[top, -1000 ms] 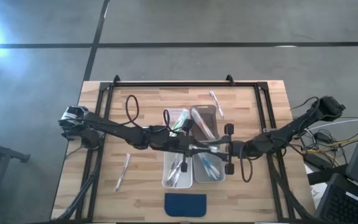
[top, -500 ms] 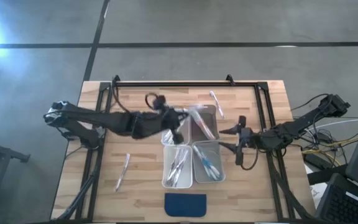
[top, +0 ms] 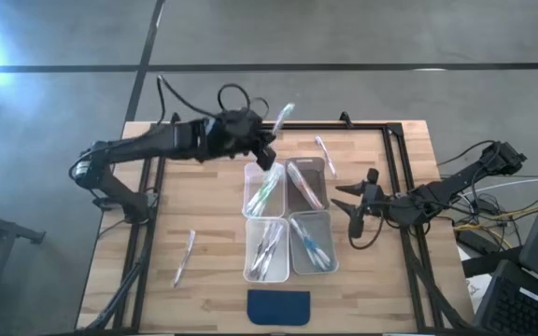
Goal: Pick & Place Toothbrushes
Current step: Put the green toothbrush into the transparent bin
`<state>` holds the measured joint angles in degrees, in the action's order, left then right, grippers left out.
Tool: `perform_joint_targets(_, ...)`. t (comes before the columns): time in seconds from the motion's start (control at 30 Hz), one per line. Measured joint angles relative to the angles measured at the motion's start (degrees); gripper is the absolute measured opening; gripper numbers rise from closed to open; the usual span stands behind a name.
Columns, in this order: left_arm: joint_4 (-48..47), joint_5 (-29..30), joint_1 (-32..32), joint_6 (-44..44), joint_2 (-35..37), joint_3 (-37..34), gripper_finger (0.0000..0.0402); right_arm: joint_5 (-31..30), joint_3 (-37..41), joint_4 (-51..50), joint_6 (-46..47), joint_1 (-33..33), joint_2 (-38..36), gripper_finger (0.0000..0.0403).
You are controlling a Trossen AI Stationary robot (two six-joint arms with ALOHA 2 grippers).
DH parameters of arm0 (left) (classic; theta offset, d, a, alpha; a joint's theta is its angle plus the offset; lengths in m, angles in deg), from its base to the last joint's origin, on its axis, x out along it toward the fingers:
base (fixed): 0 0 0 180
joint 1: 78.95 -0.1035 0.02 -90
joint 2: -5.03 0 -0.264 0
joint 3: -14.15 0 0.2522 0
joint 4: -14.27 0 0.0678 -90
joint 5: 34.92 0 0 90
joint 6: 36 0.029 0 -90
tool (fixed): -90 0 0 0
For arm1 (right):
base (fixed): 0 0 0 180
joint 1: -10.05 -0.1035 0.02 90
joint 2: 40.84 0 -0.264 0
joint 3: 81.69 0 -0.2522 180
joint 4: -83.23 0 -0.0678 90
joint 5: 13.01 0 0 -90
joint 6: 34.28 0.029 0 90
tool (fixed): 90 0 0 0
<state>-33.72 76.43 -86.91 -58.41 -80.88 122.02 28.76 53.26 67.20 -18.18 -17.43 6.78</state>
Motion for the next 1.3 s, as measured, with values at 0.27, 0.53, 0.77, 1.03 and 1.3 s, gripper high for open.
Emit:
perform_joint_targets(0.27,-10.4,-2.9,-4.2,-7.4,0.0,1.0,0.0022,0.0,0.0,-0.6,0.8,0.0,0.1,0.0174)
perform_joint_targets(0.53,-9.1,-2.8,-2.8,-10.8,-0.3,-5.6,0.0021,0.1,0.2,-0.6,1.2,0.0,0.2,0.0191)
perform_joint_targets(0.77,-7.4,-5.7,-2.6,-13.9,-2.4,-10.2,0.0021,0.1,0.7,-0.6,2.4,0.0,0.2,0.0199)
perform_joint_targets(1.03,-6.6,-7.0,-0.7,-14.8,-5.4,-11.1,0.0021,0.1,1.1,-0.6,2.4,0.0,0.2,0.0184)
perform_joint_targets(1.3,-6.3,-7.0,-0.6,-17.2,-6.9,-14.9,0.0021,0.3,1.4,-0.7,3.0,0.0,0.2,0.0169)
